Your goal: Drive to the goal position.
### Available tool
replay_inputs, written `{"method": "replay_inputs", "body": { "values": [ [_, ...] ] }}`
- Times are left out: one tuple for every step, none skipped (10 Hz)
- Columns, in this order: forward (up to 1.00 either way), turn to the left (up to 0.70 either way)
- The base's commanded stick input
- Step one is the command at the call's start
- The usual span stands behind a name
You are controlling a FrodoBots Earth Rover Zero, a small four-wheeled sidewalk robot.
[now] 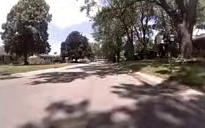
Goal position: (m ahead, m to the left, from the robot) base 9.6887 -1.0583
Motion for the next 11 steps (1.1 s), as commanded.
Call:
{"method": "replay_inputs", "body": {
  "values": [
    [0.70, 0.00],
    [0.70, 0.00],
    [0.70, 0.00],
    [0.70, 0.00],
    [0.70, 0.00],
    [0.70, 0.00],
    [0.70, 0.00],
    [0.70, 0.00],
    [0.70, 0.00],
    [0.70, 0.00],
    [0.70, 0.00]
  ]
}}
